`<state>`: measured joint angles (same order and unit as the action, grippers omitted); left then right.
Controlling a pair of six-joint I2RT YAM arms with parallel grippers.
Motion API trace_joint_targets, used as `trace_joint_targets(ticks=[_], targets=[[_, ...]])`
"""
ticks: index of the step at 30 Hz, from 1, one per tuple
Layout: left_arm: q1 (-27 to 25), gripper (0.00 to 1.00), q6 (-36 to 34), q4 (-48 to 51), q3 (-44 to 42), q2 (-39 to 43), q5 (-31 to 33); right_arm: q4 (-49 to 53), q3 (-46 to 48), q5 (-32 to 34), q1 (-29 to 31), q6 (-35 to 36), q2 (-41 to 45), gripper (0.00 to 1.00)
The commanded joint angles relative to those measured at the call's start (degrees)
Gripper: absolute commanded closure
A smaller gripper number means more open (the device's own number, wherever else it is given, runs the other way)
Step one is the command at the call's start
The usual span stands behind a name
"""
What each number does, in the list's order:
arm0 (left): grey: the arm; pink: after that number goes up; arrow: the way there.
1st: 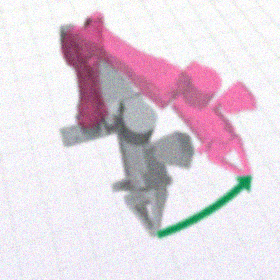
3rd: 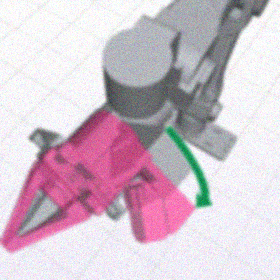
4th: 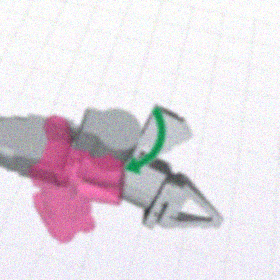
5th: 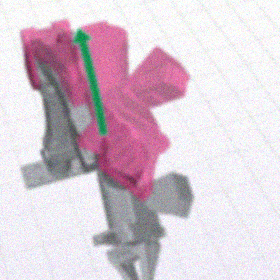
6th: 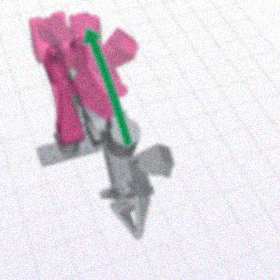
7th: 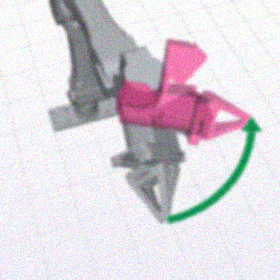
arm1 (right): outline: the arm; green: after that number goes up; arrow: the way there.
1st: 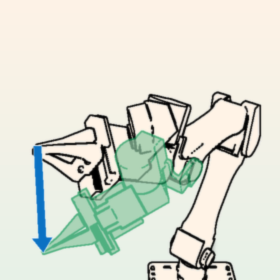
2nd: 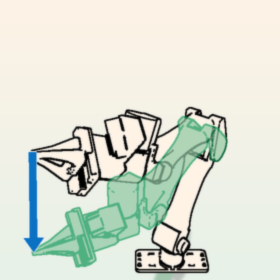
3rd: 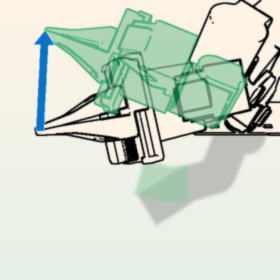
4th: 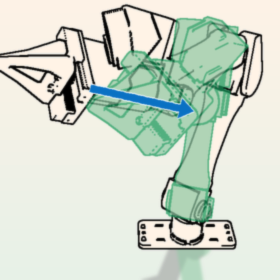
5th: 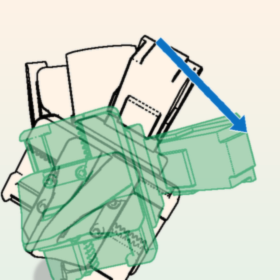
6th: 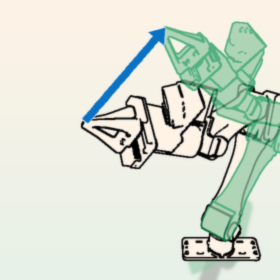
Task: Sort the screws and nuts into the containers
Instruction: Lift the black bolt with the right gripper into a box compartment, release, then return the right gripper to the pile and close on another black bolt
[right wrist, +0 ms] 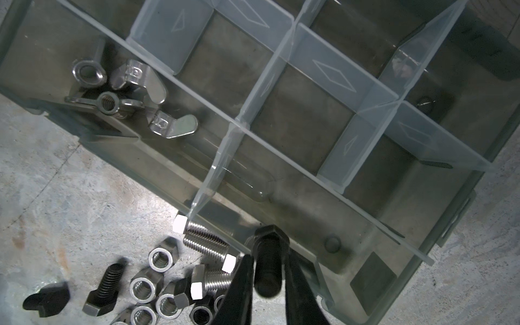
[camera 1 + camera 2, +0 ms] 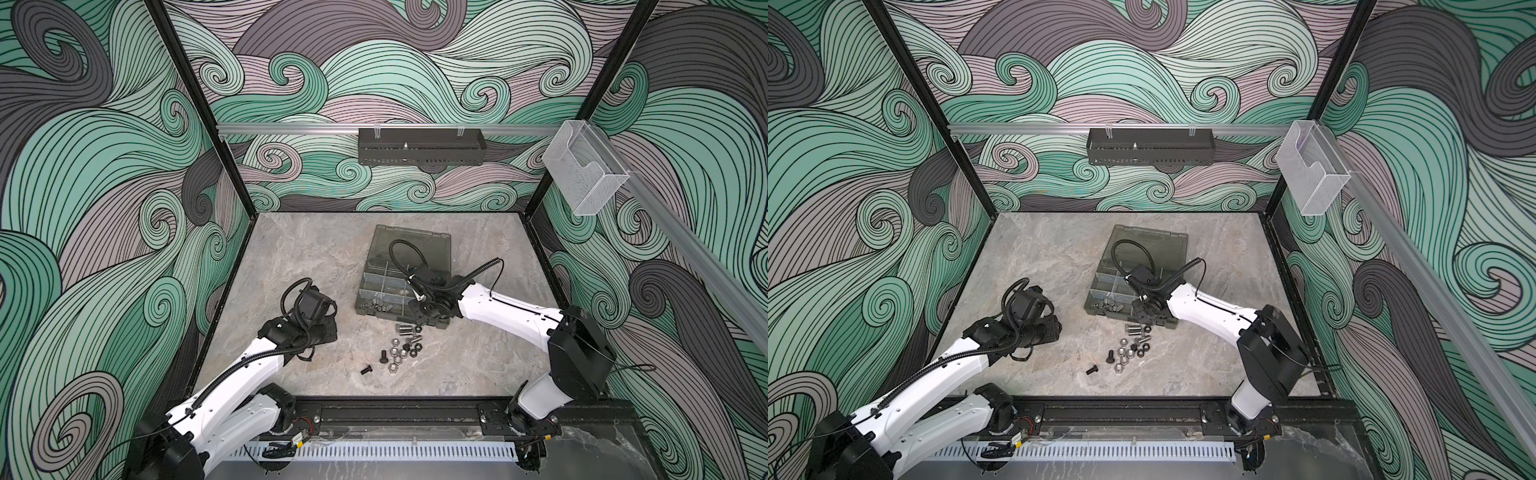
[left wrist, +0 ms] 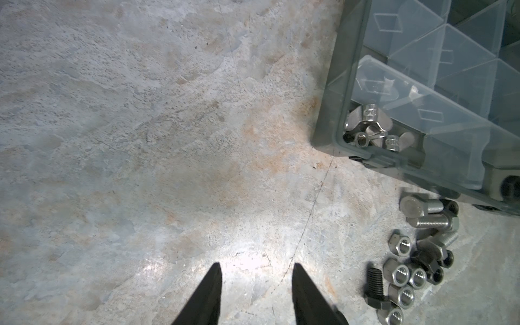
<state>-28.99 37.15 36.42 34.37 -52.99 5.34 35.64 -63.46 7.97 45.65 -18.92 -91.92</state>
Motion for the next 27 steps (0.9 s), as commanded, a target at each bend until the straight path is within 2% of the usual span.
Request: trace_joint_targets(ticks=[1, 15, 27], targets=[[0.3, 0.56, 1.1, 1.2, 0.8, 1.0, -0.1, -0.4, 0.2, 1.6, -0.3, -0.3, 0.3, 0.68], [0.3, 0.56, 1.2, 2.0, 0.8, 1.8, 1.1, -0.6, 0.4, -0.8, -0.2, -1.0, 2.1, 0.65], [0.3, 0.56, 1.4, 2.5, 0.4, 2.8, 1.6, -0.7, 0.4, -1.7, 3.0, -2.0, 2.4, 0.65]])
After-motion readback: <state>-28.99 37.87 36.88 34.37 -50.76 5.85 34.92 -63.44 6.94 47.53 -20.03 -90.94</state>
